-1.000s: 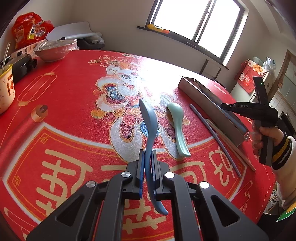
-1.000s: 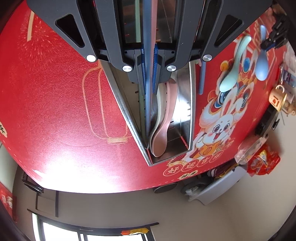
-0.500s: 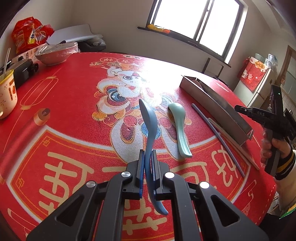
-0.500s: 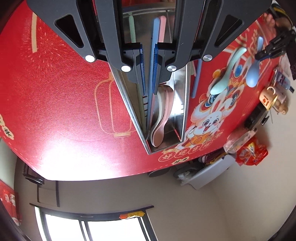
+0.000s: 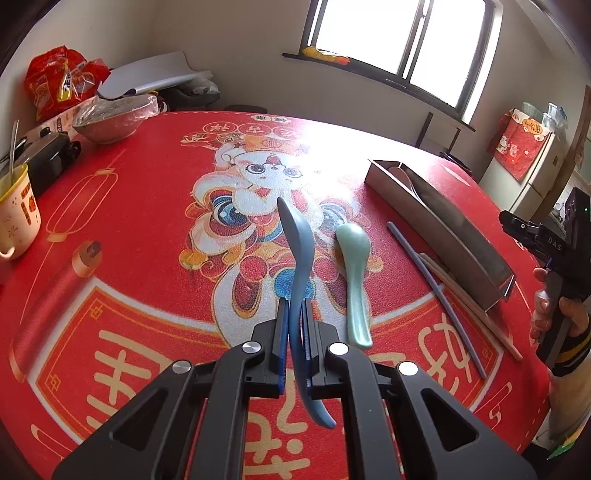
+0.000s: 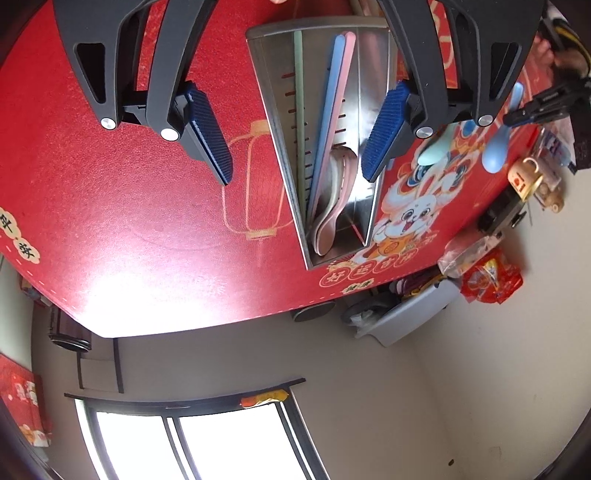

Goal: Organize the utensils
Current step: 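Lower the held blue spoon into the steel tray and open the left tool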

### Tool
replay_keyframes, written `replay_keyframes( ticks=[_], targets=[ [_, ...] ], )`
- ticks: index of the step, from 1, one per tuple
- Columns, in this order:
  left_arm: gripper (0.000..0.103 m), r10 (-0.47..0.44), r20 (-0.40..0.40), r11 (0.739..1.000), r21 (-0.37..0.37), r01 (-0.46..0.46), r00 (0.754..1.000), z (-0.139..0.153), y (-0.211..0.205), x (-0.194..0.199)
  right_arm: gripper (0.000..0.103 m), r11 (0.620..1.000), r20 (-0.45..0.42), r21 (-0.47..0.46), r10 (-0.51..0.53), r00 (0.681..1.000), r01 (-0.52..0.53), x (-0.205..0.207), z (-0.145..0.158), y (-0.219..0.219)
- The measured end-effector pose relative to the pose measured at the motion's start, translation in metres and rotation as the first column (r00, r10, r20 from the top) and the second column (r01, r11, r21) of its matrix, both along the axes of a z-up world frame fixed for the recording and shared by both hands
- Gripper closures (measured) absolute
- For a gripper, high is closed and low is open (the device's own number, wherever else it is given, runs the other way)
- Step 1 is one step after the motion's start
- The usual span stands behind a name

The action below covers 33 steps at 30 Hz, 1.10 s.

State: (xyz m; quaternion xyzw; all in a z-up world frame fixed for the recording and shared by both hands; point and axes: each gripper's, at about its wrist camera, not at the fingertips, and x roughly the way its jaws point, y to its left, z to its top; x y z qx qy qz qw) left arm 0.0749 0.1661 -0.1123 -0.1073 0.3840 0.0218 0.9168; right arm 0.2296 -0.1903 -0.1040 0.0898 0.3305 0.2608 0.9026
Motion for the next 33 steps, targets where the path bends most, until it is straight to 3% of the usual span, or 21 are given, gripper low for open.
replay_keyframes(
  ticks=[2,8,16,33],
  targets=[
    [0.096,-0.008,0.004,1.0,0.004,0.008,1.0,0.005,-0.007,0.005,0.017,1.0,-0.003,0.013,0.007,1.0,-0.007,-0.001,-0.001,-0.001],
    [0.096,-0.046,0.024,0.999,0.022,0.046,0.999,0.021,-0.031,0.023,0.017,0.997,0.002,0.06,0.054,0.999,-0.054,-0.003,-0.001,-0.001],
    [0.096,-0.091,0.054,0.996,0.011,0.091,0.994,0.038,-0.062,0.048,0.016,0.997,0.011,0.052,0.049,0.999,-0.049,-0.005,0.002,-0.003],
    [0.096,-0.176,0.07,0.984,-0.026,0.179,0.982,0.05,-0.117,0.097,0.016,0.998,-0.022,0.067,0.011,1.0,-0.009,0.003,-0.001,-0.016]
  ],
)
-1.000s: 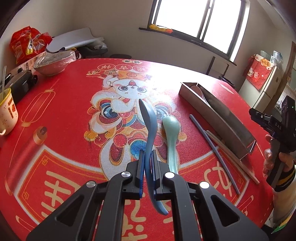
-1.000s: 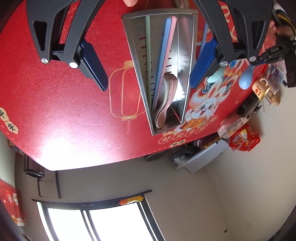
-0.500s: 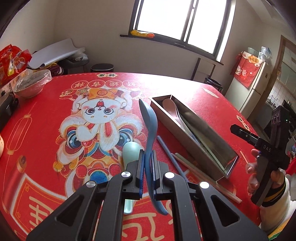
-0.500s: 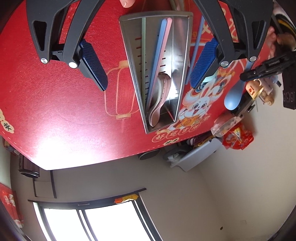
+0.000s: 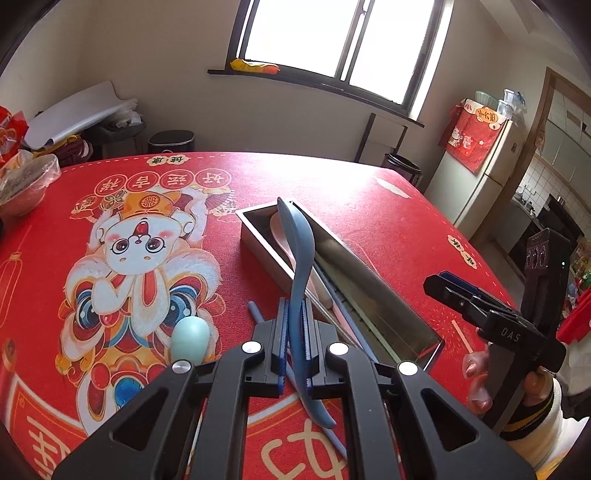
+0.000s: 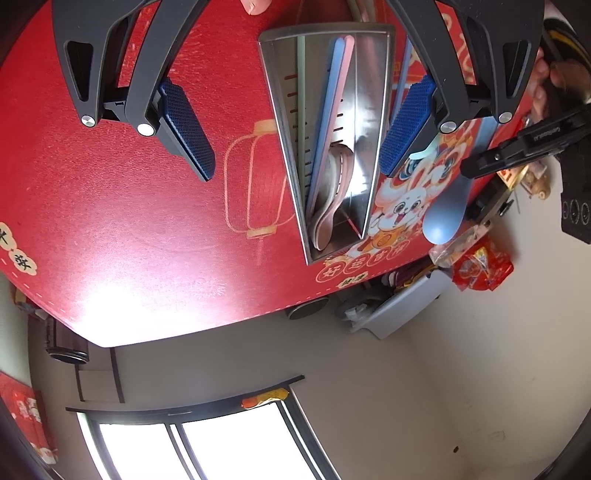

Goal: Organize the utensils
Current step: 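Lower the held blue spoon into the steel tray and open the left tool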

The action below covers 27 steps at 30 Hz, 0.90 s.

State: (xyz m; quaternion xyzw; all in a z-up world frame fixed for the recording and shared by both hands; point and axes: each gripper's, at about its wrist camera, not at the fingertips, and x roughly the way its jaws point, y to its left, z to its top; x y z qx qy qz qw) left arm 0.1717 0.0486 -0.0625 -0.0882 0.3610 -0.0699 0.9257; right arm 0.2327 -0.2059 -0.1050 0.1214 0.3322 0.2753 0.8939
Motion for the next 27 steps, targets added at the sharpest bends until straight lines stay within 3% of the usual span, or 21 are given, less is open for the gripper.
replay_keyframes(
  ticks=[14,24,27],
  targets=[
    [0.096,-0.009,-0.02,0.999,-0.035,0.009,1.0,-0.001,-0.009,0.017,0.016,1.0,0.005,-0.006,-0.025,1.0,0.025,0.001,-0.002,-0.002],
    [0.096,-0.014,-0.065,0.999,-0.043,0.012,0.998,-0.005,-0.018,0.062,0.016,0.999,-0.017,0.013,-0.04,0.999,0.04,0.004,-0.003,-0.009],
    [0.096,-0.014,-0.11,0.999,-0.043,0.009,0.994,-0.013,-0.024,0.084,0.016,0.998,-0.017,0.026,-0.051,0.999,0.052,0.005,-0.001,-0.013]
  ],
)
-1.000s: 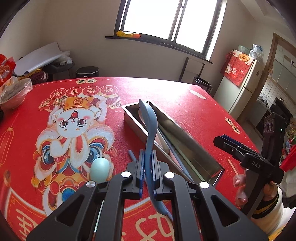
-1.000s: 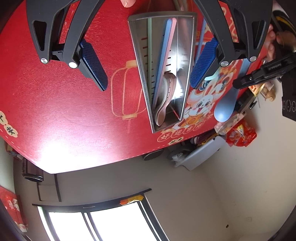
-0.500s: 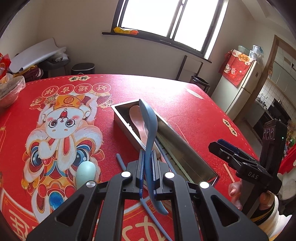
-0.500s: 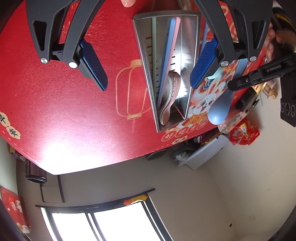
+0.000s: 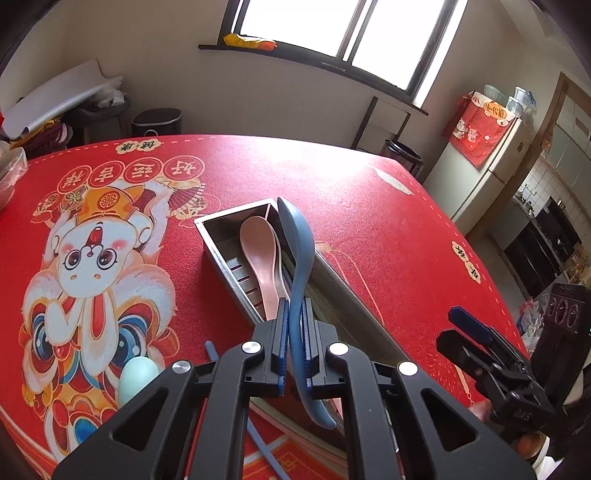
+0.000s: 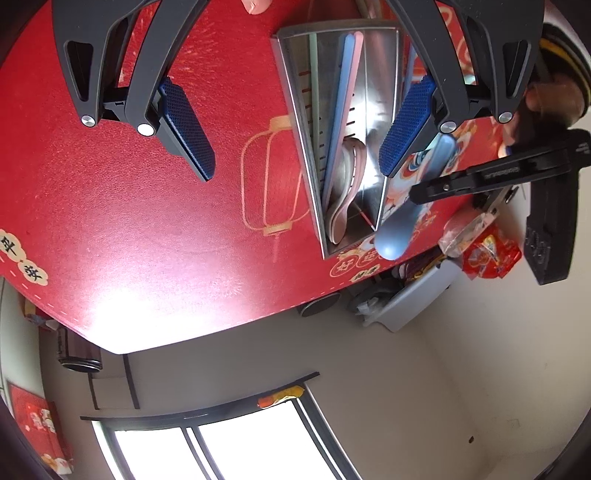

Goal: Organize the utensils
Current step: 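Lower the held blue spoon into the steel tray and open the left tool, then grasp the mint-green spoon handle with the left tool and lift it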

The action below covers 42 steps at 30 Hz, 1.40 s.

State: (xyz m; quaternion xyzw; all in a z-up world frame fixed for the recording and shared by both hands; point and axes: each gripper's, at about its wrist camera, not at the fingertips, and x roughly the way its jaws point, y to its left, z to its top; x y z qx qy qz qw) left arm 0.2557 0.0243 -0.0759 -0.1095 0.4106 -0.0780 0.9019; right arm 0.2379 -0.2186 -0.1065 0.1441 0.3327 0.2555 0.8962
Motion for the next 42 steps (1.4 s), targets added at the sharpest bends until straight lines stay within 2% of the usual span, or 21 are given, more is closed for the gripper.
replay_keyframes(
  ticks=[7,12,26,31,36,42],
  targets=[
    [0.096,0.07,-0.086,0.996,0.053,-0.066,0.994,-0.027,0.0,0.043,0.016,1.0,-0.013,0.029,-0.009,1.0,0.009,0.003,-0.001,-0.007],
    [0.096,0.083,-0.1,0.991,0.11,-0.072,0.992,-0.033,-0.002,0.057,0.016,0.999,-0.021,0.049,-0.011,1.0,0.012,0.004,-0.001,-0.01],
    [0.096,0.067,-0.113,0.989,0.137,-0.051,0.991,-0.039,-0.01,0.068,0.016,0.998,-0.038,0.061,-0.006,0.999,0.008,0.005,-0.004,-0.009],
    [0.095,0.033,-0.065,0.989,0.147,-0.023,0.997,-0.024,-0.012,0.049,0.016,0.998,-0.04,0.058,0.001,0.999,0.001,0.005,-0.005,-0.007],
    [0.08,0.011,-0.009,0.986,0.166,-0.01,1.0,-0.012,-0.011,0.015,0.016,0.998,-0.033,0.067,0.008,0.999,-0.005,0.005,-0.005,-0.006],
    [0.072,0.025,0.059,0.991,0.131,-0.033,0.998,0.0,0.008,-0.038,0.016,0.998,-0.025,0.062,0.025,0.999,-0.023,0.001,-0.007,0.0]
  ],
)
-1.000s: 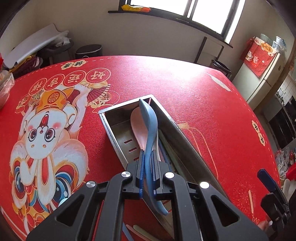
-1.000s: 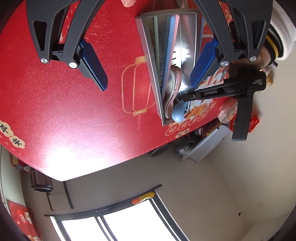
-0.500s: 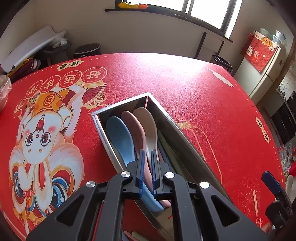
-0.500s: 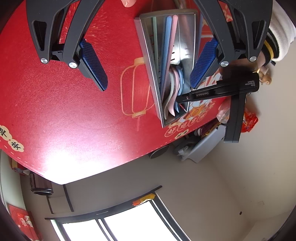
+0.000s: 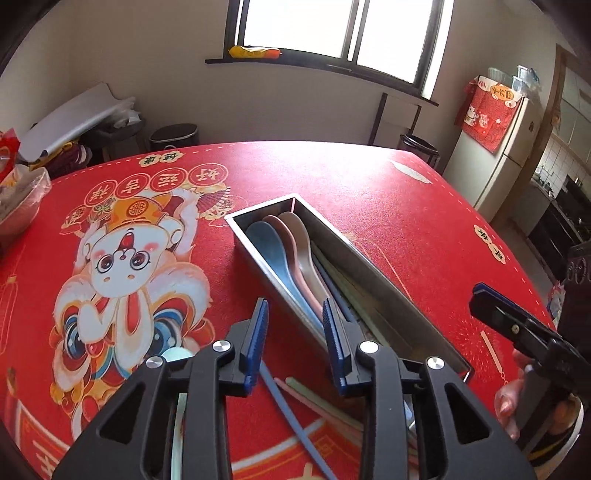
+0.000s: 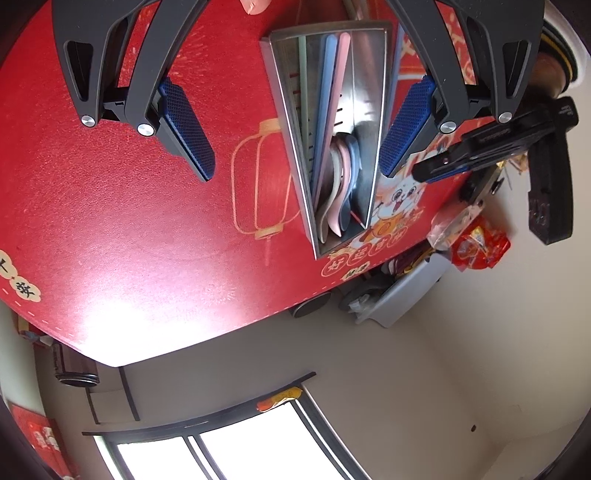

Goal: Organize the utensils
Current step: 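Grasp the mint-green spoon handle with the left tool and lift it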

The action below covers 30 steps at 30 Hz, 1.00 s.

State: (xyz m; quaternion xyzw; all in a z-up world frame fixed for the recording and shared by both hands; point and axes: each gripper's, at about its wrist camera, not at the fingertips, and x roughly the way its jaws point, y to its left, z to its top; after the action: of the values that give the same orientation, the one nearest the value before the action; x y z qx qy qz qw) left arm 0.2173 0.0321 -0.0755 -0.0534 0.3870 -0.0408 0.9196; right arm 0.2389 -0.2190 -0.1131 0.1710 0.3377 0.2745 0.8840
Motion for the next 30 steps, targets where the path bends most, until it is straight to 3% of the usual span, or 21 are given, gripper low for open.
replay_keyframes(
  ticks=[12,30],
  targets=[
    [0.062,0.04,0.061,0.999,0.024,-0.041,0.997,0.014,0.053,-0.084,0.015,0.997,0.082,-0.071,0.026,0.996,-0.02,-0.023,0.014,0.027],
    [0.062,-0.01,0.085,0.998,-0.059,0.015,0.996,-0.005,0.081,-0.122,0.015,0.991,0.055,-0.115,0.079,0.995,-0.072,-0.064,0.018,0.047]
  ],
)
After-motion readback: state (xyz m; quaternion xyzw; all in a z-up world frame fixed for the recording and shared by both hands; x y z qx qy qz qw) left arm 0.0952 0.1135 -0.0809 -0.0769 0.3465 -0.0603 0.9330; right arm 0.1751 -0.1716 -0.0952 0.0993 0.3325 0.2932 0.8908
